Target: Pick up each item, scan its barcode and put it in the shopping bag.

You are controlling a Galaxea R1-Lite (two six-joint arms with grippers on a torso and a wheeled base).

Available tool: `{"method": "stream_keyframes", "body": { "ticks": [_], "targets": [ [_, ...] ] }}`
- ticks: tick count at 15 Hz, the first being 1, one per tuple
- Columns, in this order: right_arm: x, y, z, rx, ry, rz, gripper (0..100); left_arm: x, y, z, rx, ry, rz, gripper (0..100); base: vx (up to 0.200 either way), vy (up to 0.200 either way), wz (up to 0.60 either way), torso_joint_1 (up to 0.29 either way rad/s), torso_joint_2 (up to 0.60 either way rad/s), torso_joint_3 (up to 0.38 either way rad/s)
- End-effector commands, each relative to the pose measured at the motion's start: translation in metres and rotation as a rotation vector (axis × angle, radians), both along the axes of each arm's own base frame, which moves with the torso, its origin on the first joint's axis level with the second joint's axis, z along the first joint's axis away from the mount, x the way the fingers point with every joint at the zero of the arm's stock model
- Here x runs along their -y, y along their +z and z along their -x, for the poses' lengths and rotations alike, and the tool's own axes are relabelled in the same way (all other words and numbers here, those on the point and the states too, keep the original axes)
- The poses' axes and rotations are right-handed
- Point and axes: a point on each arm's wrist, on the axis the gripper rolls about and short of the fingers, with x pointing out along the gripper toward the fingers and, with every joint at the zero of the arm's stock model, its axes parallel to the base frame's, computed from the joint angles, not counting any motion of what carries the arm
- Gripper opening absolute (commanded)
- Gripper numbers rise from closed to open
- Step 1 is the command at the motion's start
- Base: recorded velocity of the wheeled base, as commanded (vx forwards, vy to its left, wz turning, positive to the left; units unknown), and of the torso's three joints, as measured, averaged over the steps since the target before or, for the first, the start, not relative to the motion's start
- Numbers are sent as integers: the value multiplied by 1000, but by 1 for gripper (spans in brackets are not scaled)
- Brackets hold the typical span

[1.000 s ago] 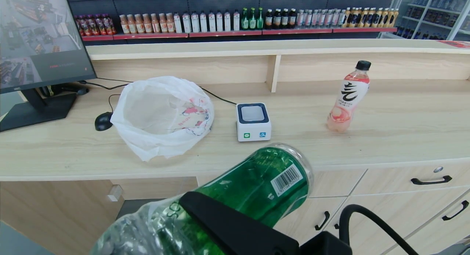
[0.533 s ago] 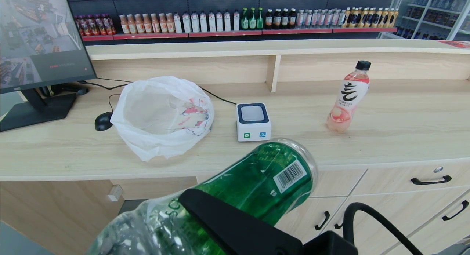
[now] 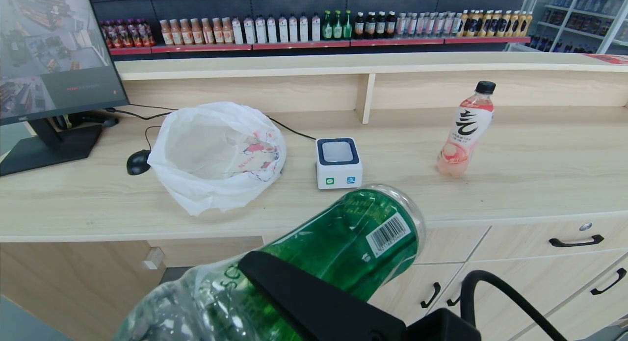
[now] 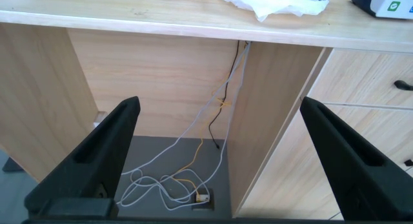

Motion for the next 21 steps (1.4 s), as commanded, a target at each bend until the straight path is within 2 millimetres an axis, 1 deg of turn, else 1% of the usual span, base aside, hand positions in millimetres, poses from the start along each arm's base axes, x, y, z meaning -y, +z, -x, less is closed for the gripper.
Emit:
{"method": "stream_keyframes", "body": {
  "ticks": [1,3,6,8,10,13,15,16,17,18,19,20,21],
  "targets": [
    [0,0,0,0,1,-1,0,0,0,0,0,1,0,100,0,0,0,0,0,0],
    [-1,0,0,-8,3,-5,0,0,0,0,2,1,0,100,0,0,0,0,0,0],
    [2,6,0,-55,19,-58,0,0,0,0,2,1,0,100,0,0,0,0,0,0],
    [3,10,-10,-136,25,-134,0,0,0,0,2,1,0,100,0,0,0,0,0,0],
    [6,7,-23,-207,23,-172,0,0,0,0,0,1,0,100,0,0,0,0,0,0],
    [19,4,-46,-314,39,-243,0,0,0,0,0,1,0,100,0,0,0,0,0,0],
    [28,5,-67,-371,64,-301,0,0,0,0,0,1,0,100,0,0,0,0,0,0],
    [38,11,-89,-423,51,-392,0,0,0,0,0,1,0,100,0,0,0,0,0,0],
    [43,14,-99,-444,51,-433,0,0,0,0,0,1,0,100,0,0,0,0,0,0],
    [57,24,-123,-490,95,-534,0,0,0,0,2,1,0,100,0,0,0,0,0,0],
    [66,30,-134,-518,114,-595,0,0,0,0,0,1,0,100,0,0,0,0,0,0],
    [67,34,-137,-555,150,-650,0,0,0,0,0,1,0,100,0,0,0,0,0,0],
    [66,34,-138,-608,184,-696,0,0,0,0,2,1,0,100,0,0,0,0,0,0]
  ]
}}
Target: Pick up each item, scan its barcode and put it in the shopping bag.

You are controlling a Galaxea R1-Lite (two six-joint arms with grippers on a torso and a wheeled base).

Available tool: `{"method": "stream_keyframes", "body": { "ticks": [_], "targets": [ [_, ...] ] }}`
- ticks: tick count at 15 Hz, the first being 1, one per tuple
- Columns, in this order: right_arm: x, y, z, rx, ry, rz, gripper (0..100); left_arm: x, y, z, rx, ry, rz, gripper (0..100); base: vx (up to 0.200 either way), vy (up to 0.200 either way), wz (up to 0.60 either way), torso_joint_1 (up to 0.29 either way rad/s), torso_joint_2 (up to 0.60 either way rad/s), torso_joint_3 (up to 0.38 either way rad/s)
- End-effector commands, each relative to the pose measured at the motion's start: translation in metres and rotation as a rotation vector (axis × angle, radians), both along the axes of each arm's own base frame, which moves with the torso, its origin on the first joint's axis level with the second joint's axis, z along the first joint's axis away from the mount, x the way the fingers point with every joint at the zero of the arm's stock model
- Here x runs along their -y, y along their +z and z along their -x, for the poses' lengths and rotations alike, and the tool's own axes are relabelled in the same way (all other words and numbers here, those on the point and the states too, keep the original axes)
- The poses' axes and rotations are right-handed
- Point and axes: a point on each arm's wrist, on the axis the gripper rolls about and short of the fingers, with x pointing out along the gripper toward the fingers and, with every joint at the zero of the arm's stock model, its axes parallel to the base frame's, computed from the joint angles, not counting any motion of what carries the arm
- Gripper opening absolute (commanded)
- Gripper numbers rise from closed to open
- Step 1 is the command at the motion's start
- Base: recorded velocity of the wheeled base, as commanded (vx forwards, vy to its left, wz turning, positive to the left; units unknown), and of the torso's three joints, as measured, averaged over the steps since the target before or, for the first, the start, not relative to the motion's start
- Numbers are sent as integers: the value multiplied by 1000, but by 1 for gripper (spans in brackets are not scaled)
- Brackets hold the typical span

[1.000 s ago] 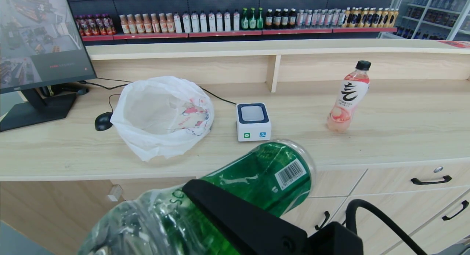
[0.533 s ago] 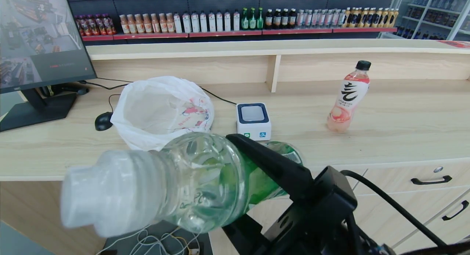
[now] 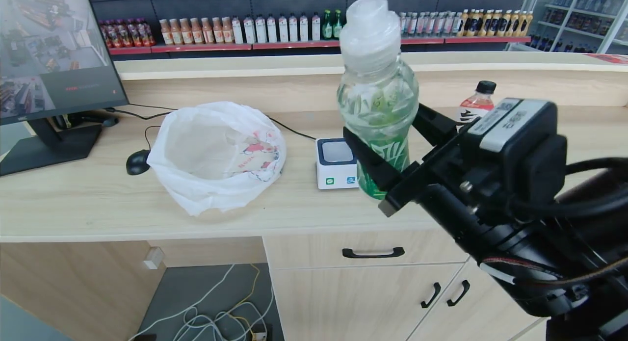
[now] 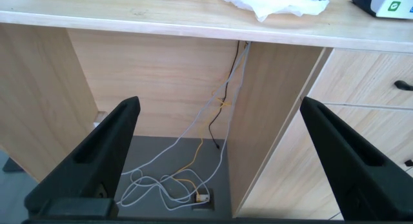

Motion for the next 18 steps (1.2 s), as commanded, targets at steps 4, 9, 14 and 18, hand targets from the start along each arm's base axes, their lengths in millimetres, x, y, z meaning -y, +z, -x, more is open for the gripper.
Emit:
{"method": "stream_keyframes", "body": {
  "ticks": [4,9,14,18],
  "targets": [
    [7,6,-10,-123,71,-176,0,0,0,0,0,1,0,100,0,0,0,0,0,0],
    [25,3,-4,-318,59,-414,0,0,0,0,0,1,0,100,0,0,0,0,0,0],
    [57,10,-27,-283,-81,-493,0,0,0,0,1,1,0,100,0,0,0,0,0,0],
    [59,-3,-36,-327,-105,-484,0,0,0,0,1,1,-1,100,0,0,0,0,0,0]
  ]
}}
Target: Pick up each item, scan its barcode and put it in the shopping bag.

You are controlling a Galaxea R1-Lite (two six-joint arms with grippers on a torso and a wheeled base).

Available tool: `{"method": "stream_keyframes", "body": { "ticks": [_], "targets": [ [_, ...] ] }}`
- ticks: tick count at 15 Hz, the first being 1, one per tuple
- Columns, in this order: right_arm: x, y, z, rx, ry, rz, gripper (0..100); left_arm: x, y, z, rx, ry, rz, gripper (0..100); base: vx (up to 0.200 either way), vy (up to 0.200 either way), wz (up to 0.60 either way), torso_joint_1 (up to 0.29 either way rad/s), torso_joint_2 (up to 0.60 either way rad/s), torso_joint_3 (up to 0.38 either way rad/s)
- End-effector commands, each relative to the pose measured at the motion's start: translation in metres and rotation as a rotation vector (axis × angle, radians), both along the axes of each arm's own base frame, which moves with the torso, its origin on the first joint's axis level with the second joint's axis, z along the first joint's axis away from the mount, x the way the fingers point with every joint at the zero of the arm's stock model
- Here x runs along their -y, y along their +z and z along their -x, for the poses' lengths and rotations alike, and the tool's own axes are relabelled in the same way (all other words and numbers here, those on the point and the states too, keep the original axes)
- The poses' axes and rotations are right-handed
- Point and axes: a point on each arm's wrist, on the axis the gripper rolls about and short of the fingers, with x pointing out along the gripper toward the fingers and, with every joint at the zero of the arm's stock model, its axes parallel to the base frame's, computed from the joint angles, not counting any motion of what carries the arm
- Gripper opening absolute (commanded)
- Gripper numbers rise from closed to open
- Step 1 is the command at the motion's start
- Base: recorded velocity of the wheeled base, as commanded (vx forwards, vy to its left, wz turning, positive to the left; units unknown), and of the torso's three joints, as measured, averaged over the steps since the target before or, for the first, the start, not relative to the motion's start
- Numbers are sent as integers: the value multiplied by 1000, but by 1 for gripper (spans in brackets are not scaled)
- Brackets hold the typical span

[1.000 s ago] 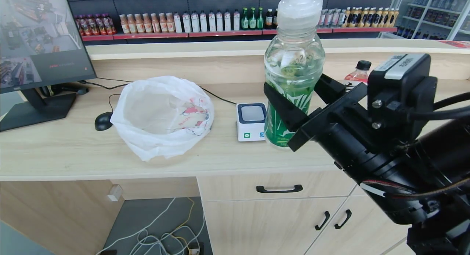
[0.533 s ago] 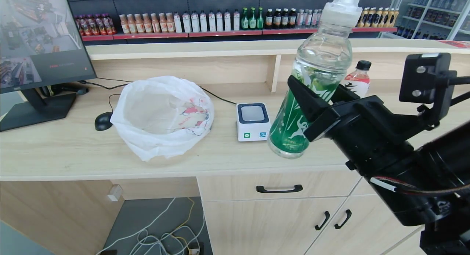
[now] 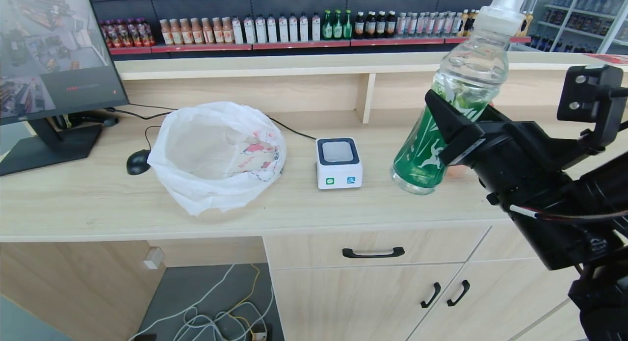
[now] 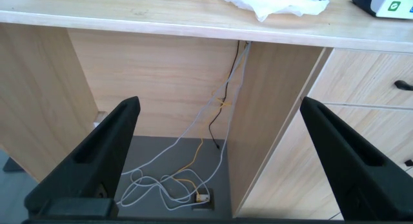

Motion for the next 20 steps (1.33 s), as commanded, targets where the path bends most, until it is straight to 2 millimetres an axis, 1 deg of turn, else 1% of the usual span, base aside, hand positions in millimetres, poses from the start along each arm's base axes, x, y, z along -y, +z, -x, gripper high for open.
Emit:
{"method": "stream_keyframes", "body": {
  "ticks": [1,5,6,7,10,12,17,20],
  "targets": [
    [0,-6,-5,-18,-7,15,0,0,0,0,2,1,0,100,0,0,0,0,0,0],
    [2,-10,-9,-40,-13,-11,0,0,0,0,2,1,0,100,0,0,0,0,0,0],
    [4,-7,-8,-29,-21,-9,0,0,0,0,0,1,0,100,0,0,0,0,0,0],
    [8,0,-7,11,-58,33,0,0,0,0,0,1,1,100,0,0,0,0,0,0],
    [5,0,-2,15,-41,45,0,0,0,0,2,1,4,100,0,0,0,0,0,0],
    [6,-1,-3,13,-46,46,0,0,0,0,2,1,3,100,0,0,0,0,0,0],
    [10,2,-9,21,-70,39,0,0,0,0,0,1,1,100,0,200,0,2,1,2],
    [11,1,-7,20,-70,40,0,0,0,0,0,1,1,100,0,200,0,10,7,-1]
  ]
}}
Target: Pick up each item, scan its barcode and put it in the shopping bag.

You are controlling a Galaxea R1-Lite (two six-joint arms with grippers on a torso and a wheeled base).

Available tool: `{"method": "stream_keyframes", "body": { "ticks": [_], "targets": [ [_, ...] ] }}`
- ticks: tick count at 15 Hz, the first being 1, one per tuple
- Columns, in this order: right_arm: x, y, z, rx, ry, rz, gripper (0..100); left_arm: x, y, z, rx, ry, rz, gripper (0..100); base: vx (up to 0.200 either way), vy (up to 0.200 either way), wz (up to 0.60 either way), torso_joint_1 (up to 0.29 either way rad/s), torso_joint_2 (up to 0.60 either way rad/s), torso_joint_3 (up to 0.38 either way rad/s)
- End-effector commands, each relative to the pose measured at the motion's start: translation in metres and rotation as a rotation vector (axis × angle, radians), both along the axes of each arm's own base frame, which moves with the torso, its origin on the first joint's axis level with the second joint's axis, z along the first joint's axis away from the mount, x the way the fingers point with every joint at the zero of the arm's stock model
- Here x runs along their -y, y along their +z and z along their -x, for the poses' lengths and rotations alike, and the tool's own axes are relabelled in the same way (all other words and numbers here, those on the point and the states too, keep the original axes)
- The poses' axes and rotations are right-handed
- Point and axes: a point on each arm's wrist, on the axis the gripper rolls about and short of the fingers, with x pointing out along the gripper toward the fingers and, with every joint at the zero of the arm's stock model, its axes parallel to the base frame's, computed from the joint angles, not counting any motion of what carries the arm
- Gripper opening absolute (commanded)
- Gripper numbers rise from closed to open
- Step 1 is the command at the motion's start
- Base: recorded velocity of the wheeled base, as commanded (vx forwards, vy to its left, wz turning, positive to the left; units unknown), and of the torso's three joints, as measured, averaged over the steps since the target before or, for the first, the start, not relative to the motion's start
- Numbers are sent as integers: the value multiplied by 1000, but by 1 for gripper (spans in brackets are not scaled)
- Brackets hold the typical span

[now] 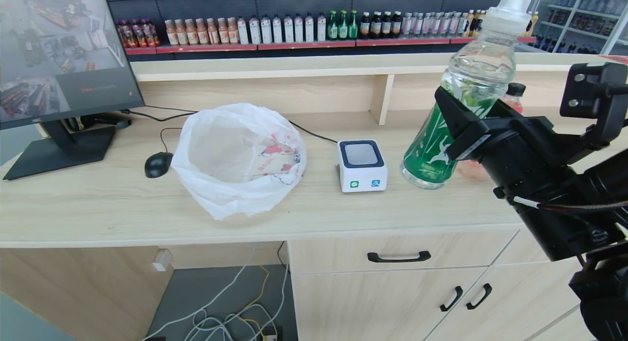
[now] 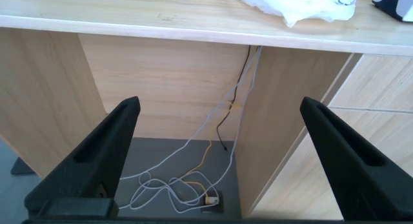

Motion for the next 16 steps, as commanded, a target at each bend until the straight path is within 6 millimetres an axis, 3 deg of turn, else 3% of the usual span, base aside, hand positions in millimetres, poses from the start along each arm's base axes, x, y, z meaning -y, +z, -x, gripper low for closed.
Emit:
{"method": "stream_keyframes", "body": {
  "ticks": [1,3,8,11,16],
  "targets": [
    [1,-1,0,-6,-2,4,0,0,0,0,1,1,1,100,0,200,0,-2,2,2],
    [0,-3,1,-11,-1,8,0,0,0,0,1,1,1,100,0,200,0,2,7,5],
    [-2,-7,1,-36,29,-22,0,0,0,0,-1,1,-2,100,0,0,0,0,0,0],
    [5,-14,-15,-66,-17,-45,0,0,0,0,-1,1,-2,100,0,0,0,0,0,0],
    [-11,-14,-40,-85,75,-215,0,0,0,0,-1,1,-2,100,0,0,0,0,0,0]
  ]
}}
